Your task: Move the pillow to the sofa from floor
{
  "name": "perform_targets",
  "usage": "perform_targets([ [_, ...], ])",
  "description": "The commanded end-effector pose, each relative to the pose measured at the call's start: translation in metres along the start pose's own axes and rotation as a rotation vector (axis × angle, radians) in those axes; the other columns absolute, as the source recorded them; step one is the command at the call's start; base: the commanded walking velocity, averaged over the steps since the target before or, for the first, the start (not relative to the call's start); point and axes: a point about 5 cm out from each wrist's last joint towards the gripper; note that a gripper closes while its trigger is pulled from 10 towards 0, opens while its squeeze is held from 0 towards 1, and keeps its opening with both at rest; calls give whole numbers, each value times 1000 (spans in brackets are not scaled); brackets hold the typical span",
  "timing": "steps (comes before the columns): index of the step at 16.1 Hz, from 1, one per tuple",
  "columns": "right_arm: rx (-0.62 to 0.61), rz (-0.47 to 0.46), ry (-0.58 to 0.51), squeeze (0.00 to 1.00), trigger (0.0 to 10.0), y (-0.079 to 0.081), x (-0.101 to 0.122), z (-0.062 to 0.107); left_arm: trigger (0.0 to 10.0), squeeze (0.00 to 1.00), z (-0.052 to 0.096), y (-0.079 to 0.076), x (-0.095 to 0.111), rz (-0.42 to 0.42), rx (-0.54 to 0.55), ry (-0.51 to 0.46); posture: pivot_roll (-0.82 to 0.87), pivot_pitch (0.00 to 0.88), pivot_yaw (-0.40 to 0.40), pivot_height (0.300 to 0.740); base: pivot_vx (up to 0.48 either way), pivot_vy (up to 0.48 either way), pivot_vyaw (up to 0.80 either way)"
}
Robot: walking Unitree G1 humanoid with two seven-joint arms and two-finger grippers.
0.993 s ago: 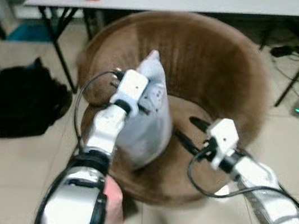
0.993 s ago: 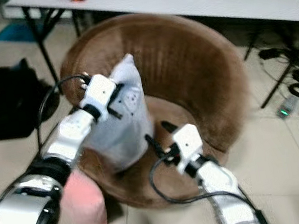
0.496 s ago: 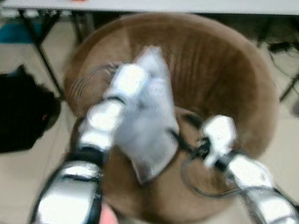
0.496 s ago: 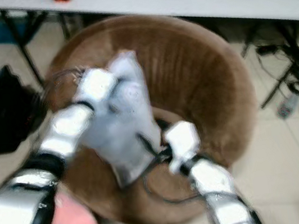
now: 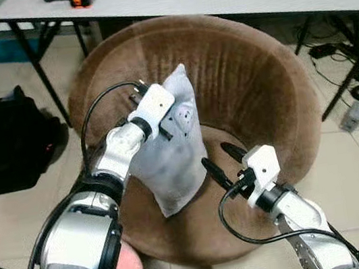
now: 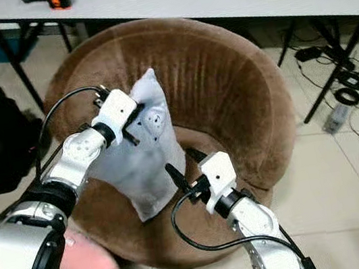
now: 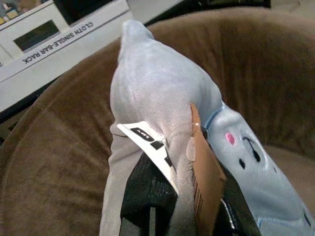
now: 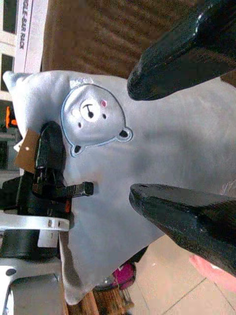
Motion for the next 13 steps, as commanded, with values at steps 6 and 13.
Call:
perform_targets([
  [6, -28, -4, -5, 0, 10000, 2, 1, 1, 0, 0, 0, 29, 14, -178, -25, 47, -51, 120, -34, 740, 0, 0, 0],
  [13, -36, -12, -8, 0, 10000, 5, 3, 4, 5412, 1000, 3, 42, 9, -209, 41, 125, -68, 134, -28, 740, 0, 0, 0],
])
Point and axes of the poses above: a point about 5 cm out from each wrist's last joint towards the gripper, its own z axis pointing back from the gripper into the wrist, its own x axis along the axis of the wrist's last joint, y = z × x, and after that the axes turned 2 degrees about -z, right-handed
